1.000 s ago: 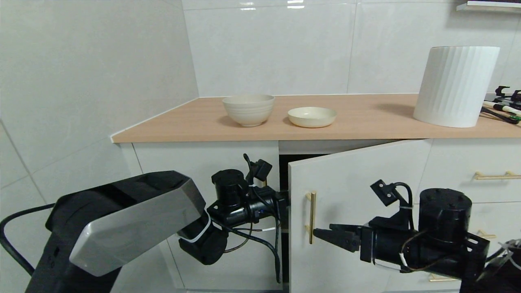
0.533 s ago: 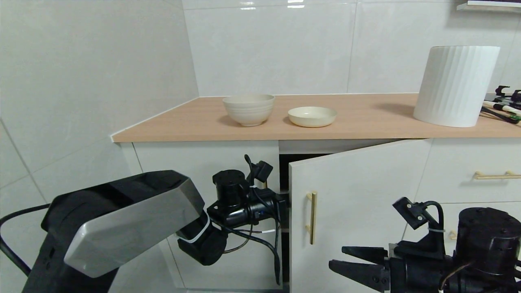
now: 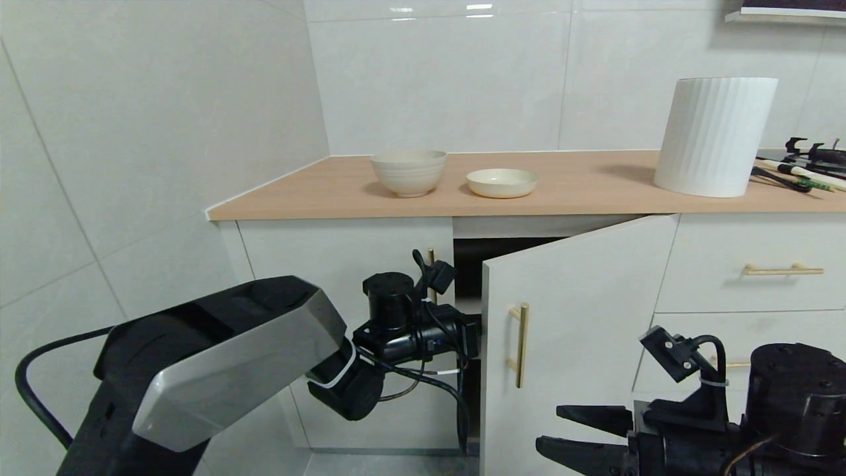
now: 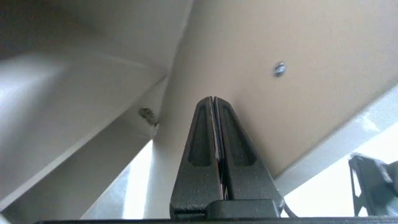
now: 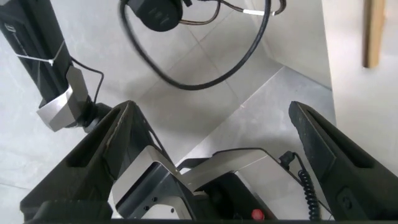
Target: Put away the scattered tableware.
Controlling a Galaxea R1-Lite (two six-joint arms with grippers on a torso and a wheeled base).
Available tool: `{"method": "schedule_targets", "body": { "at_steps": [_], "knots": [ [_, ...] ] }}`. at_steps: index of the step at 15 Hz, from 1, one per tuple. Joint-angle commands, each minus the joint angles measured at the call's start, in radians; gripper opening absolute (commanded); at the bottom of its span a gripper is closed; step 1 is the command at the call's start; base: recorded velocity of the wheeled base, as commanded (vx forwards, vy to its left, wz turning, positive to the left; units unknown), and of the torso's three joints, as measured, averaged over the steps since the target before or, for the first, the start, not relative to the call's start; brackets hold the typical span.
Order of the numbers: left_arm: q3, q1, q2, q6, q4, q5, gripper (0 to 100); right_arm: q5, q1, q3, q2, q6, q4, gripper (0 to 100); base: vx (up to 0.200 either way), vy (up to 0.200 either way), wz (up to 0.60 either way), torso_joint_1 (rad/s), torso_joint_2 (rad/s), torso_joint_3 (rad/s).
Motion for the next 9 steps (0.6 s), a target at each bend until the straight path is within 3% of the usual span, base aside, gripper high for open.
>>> {"method": "schedule_targets", "body": {
  "at_steps": [1,2,7,9],
  "knots": [
    [-0.008,-0.003,0.007,-0.001,-0.001,0.000,0,0.001,0.002,0.002,0.003,-0.001,0.000,100,0.000,0.000,0.00,0.000,0.00,0.000],
    [-0.010,-0.008,0.004,-0.001,0.005,0.000,0,0.001,0.002,0.002,0.003,-0.001,0.000,100,0.000,0.000,0.00,0.000,0.00,0.000],
    [-0.020,-0.009,-0.002,-0.014,0.025,0.001,0,0.001,0.004,0.004,0.003,-0.001,0.000,100,-0.200,0.000,0.00,0.004,0.00,0.000],
    [-0.042,-0.009,0.002,-0.014,0.051,0.001,0,-0.001,0.019,0.004,0.003,-0.001,0.000,100,0.000,0.000,0.00,0.000,0.00,0.000]
  ]
}}
